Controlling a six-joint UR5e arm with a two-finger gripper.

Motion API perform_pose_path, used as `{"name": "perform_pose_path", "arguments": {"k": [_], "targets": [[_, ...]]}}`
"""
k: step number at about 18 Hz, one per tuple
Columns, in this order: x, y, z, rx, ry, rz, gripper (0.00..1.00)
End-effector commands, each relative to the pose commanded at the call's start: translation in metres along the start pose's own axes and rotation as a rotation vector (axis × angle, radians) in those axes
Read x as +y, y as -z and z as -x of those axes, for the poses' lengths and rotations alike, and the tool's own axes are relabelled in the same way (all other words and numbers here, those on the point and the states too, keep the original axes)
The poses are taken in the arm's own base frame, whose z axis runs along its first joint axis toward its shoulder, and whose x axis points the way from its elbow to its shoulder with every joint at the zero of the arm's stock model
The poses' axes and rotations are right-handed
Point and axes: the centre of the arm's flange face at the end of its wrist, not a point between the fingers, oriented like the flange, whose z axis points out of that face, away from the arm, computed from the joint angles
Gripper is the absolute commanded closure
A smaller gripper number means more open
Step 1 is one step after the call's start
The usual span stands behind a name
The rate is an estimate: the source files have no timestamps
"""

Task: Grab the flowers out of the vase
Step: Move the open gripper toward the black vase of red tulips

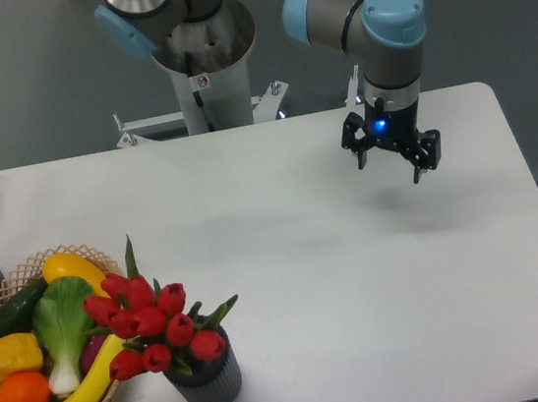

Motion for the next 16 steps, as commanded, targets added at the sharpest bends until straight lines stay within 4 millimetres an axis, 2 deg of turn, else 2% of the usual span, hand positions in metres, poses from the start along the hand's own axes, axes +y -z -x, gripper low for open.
{"name": "perform_pose_path", "arguments": {"k": [5,8,10,13,16], "targets": [[0.006,0.003,0.002,-0.006,0.011,-0.008,0.00],[0.003,0.014,-0.003,-0.014,0.018,-0.053,0.00],[-0.003,0.021,-0.014,-0.004,0.022,-0.144,0.00],[-0.018,0.044,-0.043,0.004,0.025,-0.327,0.00],[-0.033,0.067,-0.053,0.009,0.015,-0.504,0.00]]}}
